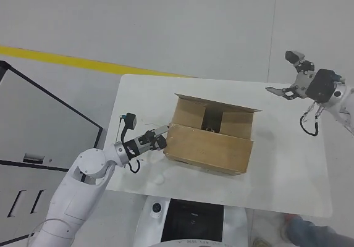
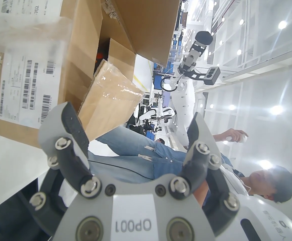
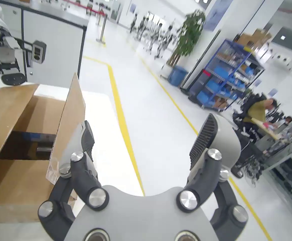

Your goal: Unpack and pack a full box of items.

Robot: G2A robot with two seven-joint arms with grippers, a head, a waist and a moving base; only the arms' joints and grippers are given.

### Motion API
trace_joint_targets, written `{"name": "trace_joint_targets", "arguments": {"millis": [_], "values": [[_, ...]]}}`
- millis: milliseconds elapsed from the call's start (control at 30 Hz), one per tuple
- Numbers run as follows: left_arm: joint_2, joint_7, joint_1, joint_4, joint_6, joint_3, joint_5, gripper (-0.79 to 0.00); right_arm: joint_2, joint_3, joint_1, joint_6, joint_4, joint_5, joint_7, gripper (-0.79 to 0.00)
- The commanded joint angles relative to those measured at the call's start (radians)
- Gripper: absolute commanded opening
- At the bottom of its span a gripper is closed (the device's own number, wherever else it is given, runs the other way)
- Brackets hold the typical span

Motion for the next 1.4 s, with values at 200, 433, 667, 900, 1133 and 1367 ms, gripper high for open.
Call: {"name": "trace_joint_targets", "arguments": {"millis": [200,433,667,900,1133,1367], "values": [[0.000,0.000,0.000,0.000,0.000,0.000,0.000,0.000,-0.002,-0.016,-0.020,-0.039,0.020,0.003,0.079,0.000],[0.000,0.000,0.000,0.000,0.000,0.000,0.000,0.000,-0.071,-0.063,0.021,-0.104,-0.027,0.056,0.338,-0.114],[0.000,0.000,0.000,0.000,0.000,0.000,0.000,0.000,-0.122,-0.094,0.062,-0.196,0.020,0.028,0.333,-0.163],[0.000,0.000,0.000,0.000,0.000,0.000,0.000,0.000,-0.180,-0.153,0.061,-0.268,0.010,-0.006,0.337,-0.188],[0.003,0.012,0.002,0.006,0.005,-0.020,-0.001,0.000,-0.232,-0.189,0.071,-0.313,0.028,-0.034,0.327,-0.486],[0.008,0.055,0.015,0.021,-0.001,-0.047,0.052,0.000,-0.277,-0.213,0.085,-0.345,0.065,-0.075,0.292,-0.785]]}}
